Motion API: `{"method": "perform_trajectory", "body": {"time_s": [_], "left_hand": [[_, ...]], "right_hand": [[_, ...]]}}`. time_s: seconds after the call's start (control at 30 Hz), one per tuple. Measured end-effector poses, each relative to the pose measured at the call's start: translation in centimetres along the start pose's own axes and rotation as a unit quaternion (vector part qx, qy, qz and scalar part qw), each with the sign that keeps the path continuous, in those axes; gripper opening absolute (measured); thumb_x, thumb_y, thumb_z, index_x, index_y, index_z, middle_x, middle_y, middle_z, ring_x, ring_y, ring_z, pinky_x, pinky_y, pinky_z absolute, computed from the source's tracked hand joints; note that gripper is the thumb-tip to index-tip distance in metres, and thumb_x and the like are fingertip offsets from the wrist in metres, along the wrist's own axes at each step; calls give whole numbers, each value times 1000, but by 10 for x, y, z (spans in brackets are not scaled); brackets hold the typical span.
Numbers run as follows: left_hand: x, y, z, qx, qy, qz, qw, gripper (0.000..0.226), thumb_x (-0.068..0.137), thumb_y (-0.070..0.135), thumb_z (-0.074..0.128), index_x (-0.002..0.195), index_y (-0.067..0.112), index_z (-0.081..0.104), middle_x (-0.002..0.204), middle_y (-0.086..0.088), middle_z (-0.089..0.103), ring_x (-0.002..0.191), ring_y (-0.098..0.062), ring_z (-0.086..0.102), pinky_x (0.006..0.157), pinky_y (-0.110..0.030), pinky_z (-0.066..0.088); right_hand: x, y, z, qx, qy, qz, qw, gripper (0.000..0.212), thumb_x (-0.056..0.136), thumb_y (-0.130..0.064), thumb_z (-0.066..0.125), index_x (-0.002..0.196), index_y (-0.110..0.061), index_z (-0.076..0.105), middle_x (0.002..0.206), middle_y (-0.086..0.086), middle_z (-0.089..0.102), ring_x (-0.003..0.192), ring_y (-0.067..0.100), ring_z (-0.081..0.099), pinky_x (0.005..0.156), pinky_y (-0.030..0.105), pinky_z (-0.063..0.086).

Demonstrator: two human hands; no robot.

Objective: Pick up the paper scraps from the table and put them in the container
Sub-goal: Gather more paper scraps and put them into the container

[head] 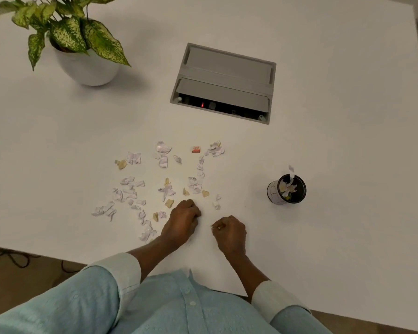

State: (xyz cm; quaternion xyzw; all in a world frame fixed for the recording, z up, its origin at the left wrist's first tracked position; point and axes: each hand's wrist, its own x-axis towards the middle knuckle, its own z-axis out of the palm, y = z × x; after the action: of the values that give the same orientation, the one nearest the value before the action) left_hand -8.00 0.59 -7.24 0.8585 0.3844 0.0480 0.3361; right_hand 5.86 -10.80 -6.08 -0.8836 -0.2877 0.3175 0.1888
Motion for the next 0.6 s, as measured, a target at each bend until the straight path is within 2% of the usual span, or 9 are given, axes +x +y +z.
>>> {"method": "perform_trajectory", "body": {"time_s": [0.03, 0.1, 0.2, 0.33, 0.47, 0.6], "left_hand": [[1, 7, 0, -21, 14, -8, 1000, 17, 84, -5, 71, 91, 10, 75, 93, -2, 67, 86, -21, 62, 72, -34, 54], [6, 26, 0, -73, 47, -32, 996, 16, 84, -3, 73, 90, 10, 77, 91, -1, 68, 82, -19, 65, 71, -31, 55], [23, 67, -4, -156, 98, -37, 982, 16, 84, -2, 75, 88, 13, 79, 90, 3, 70, 77, -10, 66, 68, -30, 57], [58, 135, -8, -213, 114, 15, 970, 15, 83, 1, 76, 88, 15, 78, 89, 5, 72, 77, -7, 66, 66, -31, 58], [96, 193, 0, -215, 96, 47, 971, 15, 81, 1, 75, 85, 15, 78, 88, 4, 73, 75, -8, 67, 68, -35, 58], [122, 226, 13, -199, 51, 45, 978, 11, 78, 6, 73, 85, 13, 78, 88, -1, 74, 76, -13, 65, 69, -32, 53]], "right_hand": [[2, 5, -6, 24, 8, 10, 1000, 9, 76, -17, 85, 76, -23, 79, 82, -10, 71, 68, 5, 64, 67, 17, 54], [6, 12, -24, 70, 32, 25, 997, 12, 72, -19, 88, 72, -25, 77, 78, -11, 72, 68, 5, 68, 73, 33, 60], [11, 11, -64, 143, 85, 44, 985, 13, 71, -18, 88, 73, -25, 78, 69, -11, 74, 65, 3, 70, 74, 35, 61], [20, 8, -129, 222, 171, 61, 958, 14, 73, -16, 87, 73, -26, 77, 64, -11, 74, 64, 7, 72, 75, 34, 61], [38, 21, -179, 201, 262, 71, 941, 9, 72, -20, 84, 75, -25, 77, 68, -8, 74, 69, 12, 72, 78, 40, 60], [58, 33, -204, 161, 273, 79, 945, 11, 73, -13, 78, 81, -20, 79, 73, -5, 75, 70, 16, 71, 73, 42, 62]]}}
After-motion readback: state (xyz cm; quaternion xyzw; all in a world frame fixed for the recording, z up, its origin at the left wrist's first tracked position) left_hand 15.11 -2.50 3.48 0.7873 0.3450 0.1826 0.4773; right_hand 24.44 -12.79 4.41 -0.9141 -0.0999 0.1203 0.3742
